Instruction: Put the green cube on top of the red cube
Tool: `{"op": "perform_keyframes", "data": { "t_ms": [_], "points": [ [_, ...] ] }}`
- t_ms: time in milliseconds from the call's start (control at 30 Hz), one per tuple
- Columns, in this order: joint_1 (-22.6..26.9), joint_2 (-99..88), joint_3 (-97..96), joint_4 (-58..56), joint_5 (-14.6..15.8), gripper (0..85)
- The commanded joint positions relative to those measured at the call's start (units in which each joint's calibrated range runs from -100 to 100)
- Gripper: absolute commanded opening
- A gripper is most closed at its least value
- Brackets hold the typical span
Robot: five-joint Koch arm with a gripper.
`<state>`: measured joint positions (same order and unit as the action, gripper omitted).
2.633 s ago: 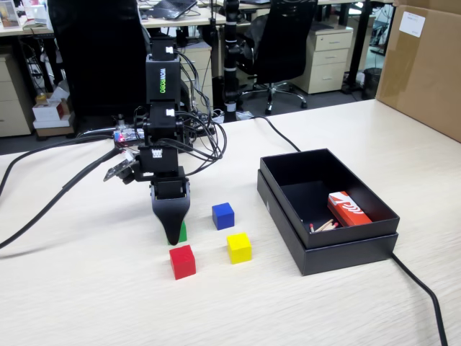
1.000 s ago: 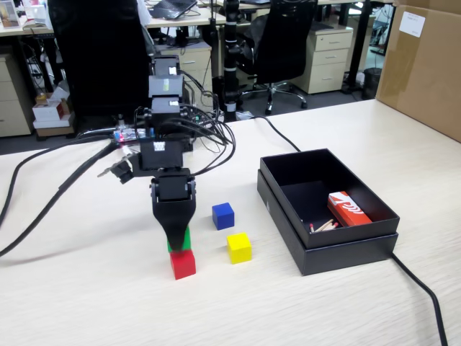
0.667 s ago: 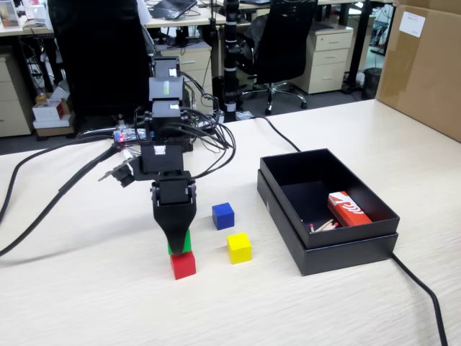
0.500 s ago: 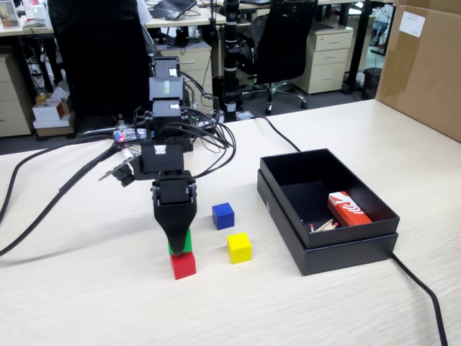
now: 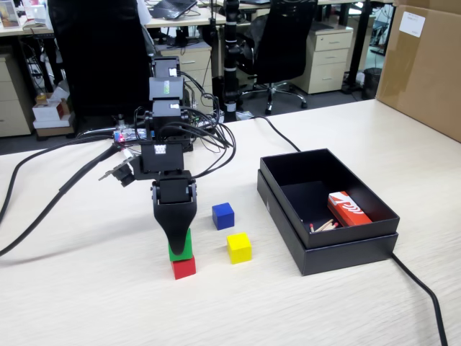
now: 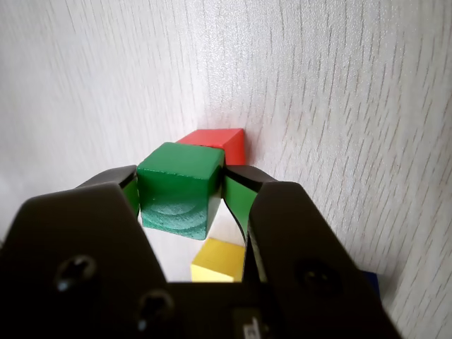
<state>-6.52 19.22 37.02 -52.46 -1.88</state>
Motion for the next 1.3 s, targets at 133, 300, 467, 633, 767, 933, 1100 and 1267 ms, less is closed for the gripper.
{"op": "perform_keyframes", "data": {
  "t_ms": [133,300,467,633,767,933,1100,1267],
  "points": [
    [0.1,-1.7,2.3,0.2,-0.7,44.3],
    [0.1,-8.2,0.7,0.1,-0.8,48.8],
    [1.0,-22.4,-6.2,0.2,-0.5,49.2],
    [2.5,-41.7,-19.5,0.2,0.5,49.9],
    [3.8,-52.8,-30.5,0.4,1.3,50.0],
    [5.7,-69.9,-56.5,16.1,1.7,50.3],
    [7.1,-82.7,-77.5,28.7,2.4,50.3],
    [7.3,-92.4,-97.5,46.0,2.5,49.2]
  ]
}}
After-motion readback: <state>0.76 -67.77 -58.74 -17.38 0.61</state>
